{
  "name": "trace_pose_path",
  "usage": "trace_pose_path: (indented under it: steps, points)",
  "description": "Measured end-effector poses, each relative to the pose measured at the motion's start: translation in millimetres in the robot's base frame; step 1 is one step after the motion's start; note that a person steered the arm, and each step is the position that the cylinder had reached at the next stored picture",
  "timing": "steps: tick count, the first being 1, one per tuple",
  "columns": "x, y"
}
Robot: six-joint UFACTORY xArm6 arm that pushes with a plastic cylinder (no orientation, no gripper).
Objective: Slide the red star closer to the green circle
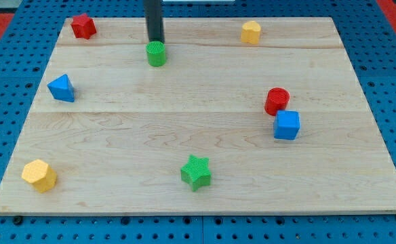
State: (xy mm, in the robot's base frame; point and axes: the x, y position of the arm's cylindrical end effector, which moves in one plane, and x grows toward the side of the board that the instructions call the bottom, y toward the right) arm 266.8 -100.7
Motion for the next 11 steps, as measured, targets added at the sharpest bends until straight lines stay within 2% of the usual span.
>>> trace_pose_path:
  steps: [2,4,6,7,8,10,11]
  points:
    - [3.9,-85.6]
    - [3.9,-141.8]
    - [-18.2,-204.3]
    - [-36.1,-204.4]
    - [-75.2,-193.9]
    - [-76.0,-186.1]
    - [-75.1,-164.0]
